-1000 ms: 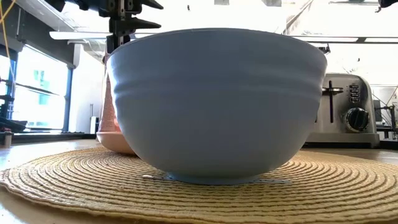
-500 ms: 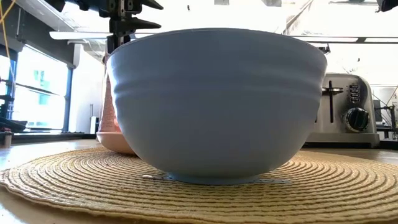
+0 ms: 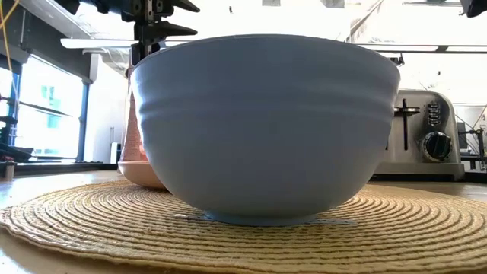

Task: Arrange a breakfast setting
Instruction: Put the blue spoon onto the brown placemat to the right of the blue bowl

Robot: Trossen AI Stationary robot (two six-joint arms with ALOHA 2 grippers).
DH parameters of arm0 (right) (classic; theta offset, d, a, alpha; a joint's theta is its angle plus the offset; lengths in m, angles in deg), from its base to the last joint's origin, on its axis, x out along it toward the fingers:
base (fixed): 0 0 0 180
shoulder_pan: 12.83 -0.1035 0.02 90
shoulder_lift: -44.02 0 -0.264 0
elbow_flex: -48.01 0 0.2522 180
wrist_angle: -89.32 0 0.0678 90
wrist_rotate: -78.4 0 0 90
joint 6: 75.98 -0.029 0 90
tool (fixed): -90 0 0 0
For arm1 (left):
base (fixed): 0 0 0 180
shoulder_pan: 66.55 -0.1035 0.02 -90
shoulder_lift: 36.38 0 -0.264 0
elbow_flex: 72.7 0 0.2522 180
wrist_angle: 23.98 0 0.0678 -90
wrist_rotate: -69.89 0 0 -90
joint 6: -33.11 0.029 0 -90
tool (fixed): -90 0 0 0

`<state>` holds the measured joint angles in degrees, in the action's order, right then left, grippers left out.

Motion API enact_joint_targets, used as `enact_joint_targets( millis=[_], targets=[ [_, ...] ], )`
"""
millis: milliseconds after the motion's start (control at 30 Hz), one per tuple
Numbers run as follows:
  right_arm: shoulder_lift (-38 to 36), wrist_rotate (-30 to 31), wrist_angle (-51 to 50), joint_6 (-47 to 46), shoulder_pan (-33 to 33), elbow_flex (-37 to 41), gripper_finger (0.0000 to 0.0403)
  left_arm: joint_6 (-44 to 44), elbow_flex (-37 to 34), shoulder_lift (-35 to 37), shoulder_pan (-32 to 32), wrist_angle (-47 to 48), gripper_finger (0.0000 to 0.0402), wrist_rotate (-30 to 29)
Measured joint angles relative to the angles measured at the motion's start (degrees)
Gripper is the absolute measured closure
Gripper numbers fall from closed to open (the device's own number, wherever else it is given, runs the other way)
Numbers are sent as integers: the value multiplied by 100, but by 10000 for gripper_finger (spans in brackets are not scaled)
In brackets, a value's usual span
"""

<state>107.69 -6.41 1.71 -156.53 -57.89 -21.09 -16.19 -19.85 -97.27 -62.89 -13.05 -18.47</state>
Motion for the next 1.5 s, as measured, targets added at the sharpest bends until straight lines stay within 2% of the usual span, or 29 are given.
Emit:
enact_joint_targets(
  millis=[267,800,1300,1500],
  targets=[
    [0,-94,-1,0,0,0,346,0,-2,0,1,0,275,0],
    [-1,-211,-3,0,0,-2,399,2,-2,0,1,1,275,-82],
    [-55,-369,-9,-50,0,-25,402,2,-2,0,0,2,275,-85],
    [-108,-324,-410,-48,0,-461,403,7,-2,0,1,0,275,-85]
  ],
)
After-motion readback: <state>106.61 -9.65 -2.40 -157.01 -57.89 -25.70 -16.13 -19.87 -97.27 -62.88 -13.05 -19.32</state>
